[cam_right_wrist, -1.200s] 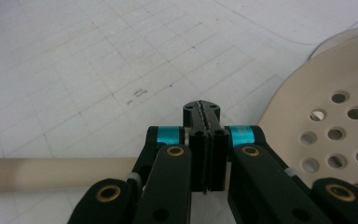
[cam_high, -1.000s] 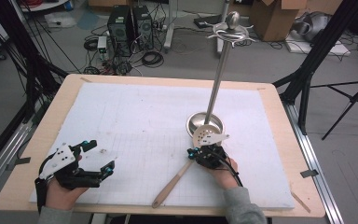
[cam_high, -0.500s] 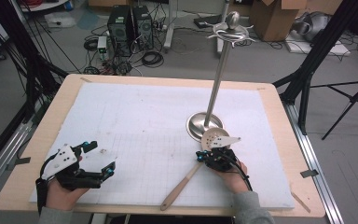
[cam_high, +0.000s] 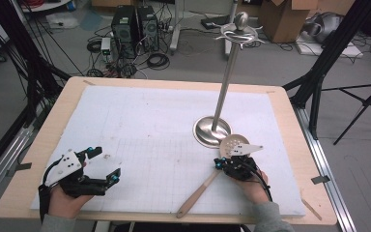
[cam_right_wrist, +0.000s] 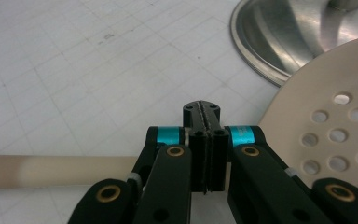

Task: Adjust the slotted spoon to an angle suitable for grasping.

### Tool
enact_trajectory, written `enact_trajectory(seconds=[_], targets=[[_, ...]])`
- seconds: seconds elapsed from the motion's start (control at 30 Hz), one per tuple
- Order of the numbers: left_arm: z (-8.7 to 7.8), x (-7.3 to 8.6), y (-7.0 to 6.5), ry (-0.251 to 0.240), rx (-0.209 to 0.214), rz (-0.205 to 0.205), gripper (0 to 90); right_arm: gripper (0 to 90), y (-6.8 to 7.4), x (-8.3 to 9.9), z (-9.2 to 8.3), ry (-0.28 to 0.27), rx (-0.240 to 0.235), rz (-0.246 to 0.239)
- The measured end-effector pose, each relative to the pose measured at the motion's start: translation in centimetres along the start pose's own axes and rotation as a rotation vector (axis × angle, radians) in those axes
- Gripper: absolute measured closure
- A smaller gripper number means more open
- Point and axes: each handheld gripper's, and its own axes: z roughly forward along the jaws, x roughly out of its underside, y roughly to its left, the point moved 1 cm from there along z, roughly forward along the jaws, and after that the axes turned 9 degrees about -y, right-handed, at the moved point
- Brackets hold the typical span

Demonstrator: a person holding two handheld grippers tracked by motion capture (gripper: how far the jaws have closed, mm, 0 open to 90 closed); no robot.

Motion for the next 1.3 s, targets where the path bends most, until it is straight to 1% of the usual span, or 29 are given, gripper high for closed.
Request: enact_trajectory(seconds=[0.13, 0.23, 0.37, 0.4, 0.6, 0.7, 0.73, 0.77, 0.8, 0.9, 0.93, 0.97, 1.0, 1.07, 1.1, 1.13, 1.17, 1.2, 1.27, 1.3], targets=[[0.2, 0.1, -0.1, 0.006, 0.002, -0.003, 2.3, 90.0, -0.6, 0.4, -0.8, -0.001, 0.014, 0.005], [0.3, 0.2, -0.2, 0.018, 0.007, 0.006, 2.3, 90.0, -0.9, 0.7, -1.4, 0.000, 0.028, 0.001], [0.4, 0.2, -0.3, 0.022, 0.009, 0.008, 2.3, 90.0, -1.5, 1.2, -2.4, -0.002, 0.042, 0.016], [0.4, 0.3, -0.3, 0.021, 0.010, 0.007, 2.3, 90.0, -1.5, 1.2, -2.4, -0.002, 0.042, 0.016], [0.5, 0.4, -0.3, 0.022, 0.006, 0.003, 2.3, 90.0, -2.2, 1.9, -3.8, -0.004, 0.063, 0.031], [0.5, 0.5, -0.4, 0.027, 0.008, 0.005, 2.3, 90.0, -2.4, 2.2, -4.4, -0.002, 0.072, 0.035], [0.5, 0.5, -0.4, 0.028, 0.009, 0.003, 2.3, 90.0, -2.5, 2.3, -4.6, -0.002, 0.075, 0.029], [0.6, 0.5, -0.4, 0.028, 0.011, 0.003, 2.3, 90.0, -2.6, 2.4, -4.8, -0.001, 0.078, 0.038], [0.6, 0.5, -0.4, 0.030, 0.010, 0.004, 2.3, 90.0, -2.8, 2.5, -5.1, -0.002, 0.081, 0.037], [0.5, 0.4, -0.5, 0.023, 0.002, 0.020, 2.3, 90.0, -3.2, 2.9, -5.9, -0.006, 0.085, 0.039], [0.5, 0.4, -0.5, 0.017, 0.004, 0.019, 2.3, 90.0, -3.3, 3.1, -6.1, -0.006, 0.087, 0.037], [0.6, 0.4, -0.6, 0.012, 0.007, 0.020, 2.3, 90.0, -3.5, 3.4, -6.8, -0.006, 0.097, 0.033], [0.6, 0.3, -0.6, 0.013, 0.007, 0.019, 2.3, 90.0, -3.5, 3.4, -6.8, -0.006, 0.097, 0.033], [0.6, 0.4, -0.6, 0.016, 0.007, 0.015, 2.3, 90.0, -3.8, 3.7, -7.4, -0.011, 0.105, 0.039], [0.6, 0.5, -0.7, 0.021, 0.008, 0.013, 2.4, 90.0, -3.9, 3.8, -7.6, -0.012, 0.108, 0.047], [0.7, 0.5, -0.6, 0.024, 0.010, 0.020, 2.3, 90.0, -4.1, 3.9, -7.7, -0.013, 0.112, 0.053], [0.8, 0.5, -0.7, 0.023, 0.008, 0.015, 2.3, 90.0, -4.1, 3.9, -7.8, -0.010, 0.113, 0.060], [0.8, 0.5, -0.8, 0.025, 0.011, 0.017, 2.4, 90.0, -4.2, 3.9, -7.7, -0.012, 0.109, 0.051], [1.0, 0.5, -0.8, 0.025, 0.017, 0.019, 2.3, 90.0, -4.2, 3.8, -7.7, -0.008, 0.117, 0.048], [1.1, 0.5, -0.9, 0.023, 0.020, 0.017, 2.4, 90.0, -4.1, 3.8, -7.8, -0.014, 0.117, 0.055]])
